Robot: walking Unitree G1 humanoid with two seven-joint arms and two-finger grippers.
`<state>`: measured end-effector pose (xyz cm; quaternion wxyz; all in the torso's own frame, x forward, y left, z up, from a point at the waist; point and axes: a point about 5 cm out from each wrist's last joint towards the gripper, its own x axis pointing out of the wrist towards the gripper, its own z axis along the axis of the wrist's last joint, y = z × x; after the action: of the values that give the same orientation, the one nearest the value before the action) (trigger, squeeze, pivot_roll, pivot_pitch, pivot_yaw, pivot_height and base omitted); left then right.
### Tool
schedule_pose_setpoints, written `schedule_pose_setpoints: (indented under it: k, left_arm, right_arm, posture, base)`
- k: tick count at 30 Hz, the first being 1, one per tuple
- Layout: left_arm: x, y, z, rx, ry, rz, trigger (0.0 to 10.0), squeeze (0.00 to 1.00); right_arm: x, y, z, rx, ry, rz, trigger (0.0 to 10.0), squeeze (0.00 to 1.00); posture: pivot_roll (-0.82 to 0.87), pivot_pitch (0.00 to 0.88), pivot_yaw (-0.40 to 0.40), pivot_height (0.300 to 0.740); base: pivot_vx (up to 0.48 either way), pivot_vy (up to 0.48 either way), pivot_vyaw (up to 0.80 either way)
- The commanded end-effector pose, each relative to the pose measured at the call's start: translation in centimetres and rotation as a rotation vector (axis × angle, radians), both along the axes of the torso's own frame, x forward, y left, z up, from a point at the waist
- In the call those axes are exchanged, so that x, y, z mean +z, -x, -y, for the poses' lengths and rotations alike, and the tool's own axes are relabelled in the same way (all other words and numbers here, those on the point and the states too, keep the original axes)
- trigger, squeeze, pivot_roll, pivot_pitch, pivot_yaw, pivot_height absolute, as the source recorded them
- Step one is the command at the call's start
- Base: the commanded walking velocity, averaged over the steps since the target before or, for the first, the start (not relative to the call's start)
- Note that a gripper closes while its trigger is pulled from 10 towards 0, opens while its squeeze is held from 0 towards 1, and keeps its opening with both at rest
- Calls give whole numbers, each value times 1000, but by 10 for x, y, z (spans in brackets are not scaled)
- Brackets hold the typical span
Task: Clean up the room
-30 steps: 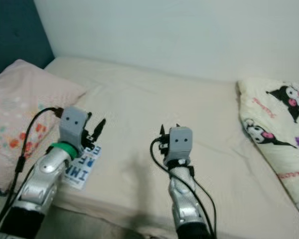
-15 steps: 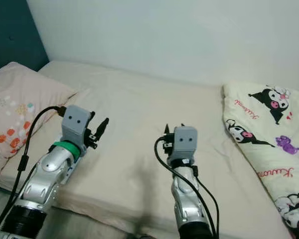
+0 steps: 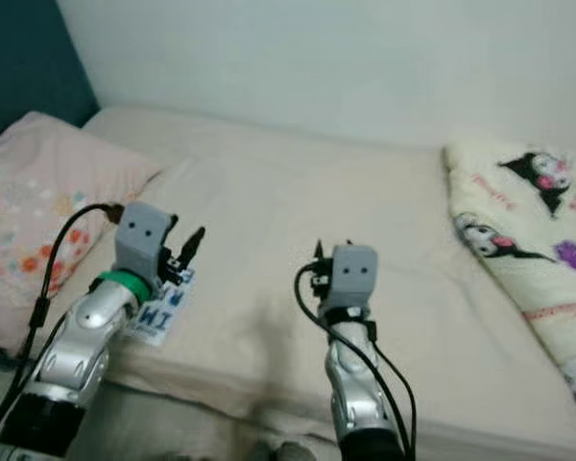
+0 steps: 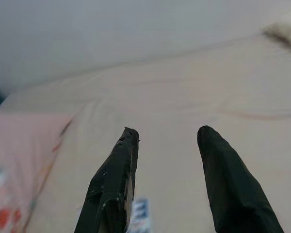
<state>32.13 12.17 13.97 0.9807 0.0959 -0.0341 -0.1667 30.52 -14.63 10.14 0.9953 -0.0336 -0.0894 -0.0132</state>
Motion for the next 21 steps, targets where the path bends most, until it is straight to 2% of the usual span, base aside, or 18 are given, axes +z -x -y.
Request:
schedule_pose_setpoints:
  k: [1,18,21]
  left_arm:
    - [-1,1,0,-4,-4,-3,10000,0]
    - [-2,3,4,-23,-10,-1,10000,0]
    - [-3,3,4,-26,-3,-11,10000,0]
  right_arm:
    - [-4,2,1,-7,-7,-14,10000,0]
    - [-6,2,0,-10,-10,-24,10000,0]
    - [-8,3,1,-16,-26,-38,10000,0]
  posture:
    - [-35,9,58,740]
    - [-37,15,61,740]
    - [-38,14,61,740]
  base:
    - [0,0,0]
    - [0,0,0]
    - [0,0,-800]
